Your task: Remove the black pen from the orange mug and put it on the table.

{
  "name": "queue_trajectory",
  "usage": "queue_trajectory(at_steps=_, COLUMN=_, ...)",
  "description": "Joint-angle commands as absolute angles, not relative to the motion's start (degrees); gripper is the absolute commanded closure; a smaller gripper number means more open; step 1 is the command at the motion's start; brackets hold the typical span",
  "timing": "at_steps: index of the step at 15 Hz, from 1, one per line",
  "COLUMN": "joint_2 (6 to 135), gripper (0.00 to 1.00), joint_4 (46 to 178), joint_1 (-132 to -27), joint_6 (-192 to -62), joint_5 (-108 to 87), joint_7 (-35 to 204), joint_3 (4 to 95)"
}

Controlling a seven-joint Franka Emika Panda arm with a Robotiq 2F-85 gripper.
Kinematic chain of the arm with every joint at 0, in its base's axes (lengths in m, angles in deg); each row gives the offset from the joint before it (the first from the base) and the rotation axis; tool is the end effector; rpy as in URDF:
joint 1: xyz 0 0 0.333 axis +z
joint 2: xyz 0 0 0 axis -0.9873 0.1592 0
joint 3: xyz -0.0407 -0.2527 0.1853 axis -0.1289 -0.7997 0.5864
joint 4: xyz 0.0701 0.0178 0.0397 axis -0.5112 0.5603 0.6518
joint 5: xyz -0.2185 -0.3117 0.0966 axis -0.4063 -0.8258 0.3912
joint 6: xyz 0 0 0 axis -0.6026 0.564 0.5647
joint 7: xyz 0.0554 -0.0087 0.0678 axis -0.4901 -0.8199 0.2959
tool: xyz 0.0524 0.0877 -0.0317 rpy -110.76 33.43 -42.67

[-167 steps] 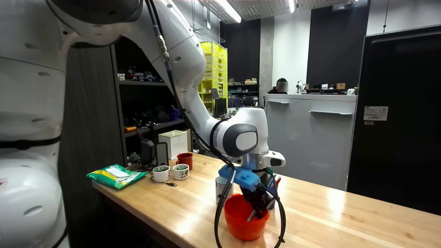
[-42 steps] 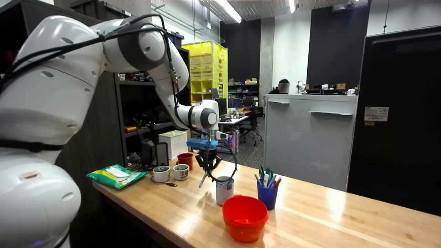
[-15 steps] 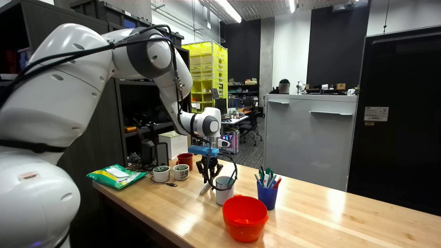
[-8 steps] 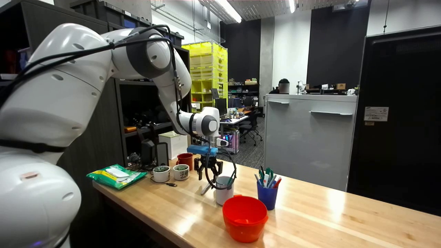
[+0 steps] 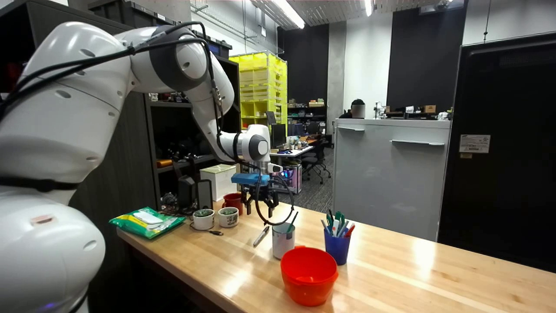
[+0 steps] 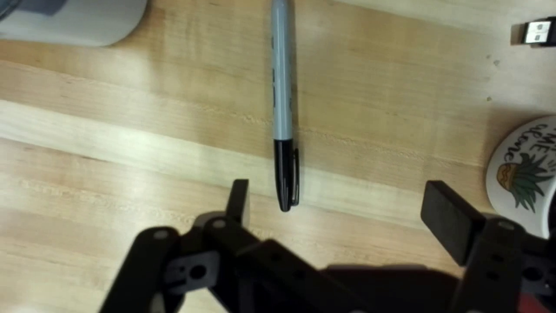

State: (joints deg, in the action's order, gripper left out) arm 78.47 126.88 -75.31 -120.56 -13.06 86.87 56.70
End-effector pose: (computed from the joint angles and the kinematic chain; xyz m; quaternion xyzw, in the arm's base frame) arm 0.6216 0.0896 0.2811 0.9953 0.0873 -0.0300 0.0306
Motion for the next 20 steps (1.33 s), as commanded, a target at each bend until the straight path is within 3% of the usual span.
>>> queue_trajectory(at_steps=1, joint_2=73.02, gripper=0.00, joint_4=129.61, joint_1=-73.63, joint_6=-118.93, joint_5=-14.63, joint_7=81.86, joint_3=55.73)
queue_trajectory(at_steps=11, joint_2=58.48, gripper=0.00, joint_4=139.00, joint_1=-72.21, joint_6=-112.14, joint_5=-14.79, joint_7=67.16, joint_3=57.18)
queue_trajectory(at_steps=20, joint_2=43.92, gripper=0.00, joint_4=148.71, joint_1=-75.98, joint_6=-107.53, joint_5=-13.10, joint_7=83.48, joint_3=56.60)
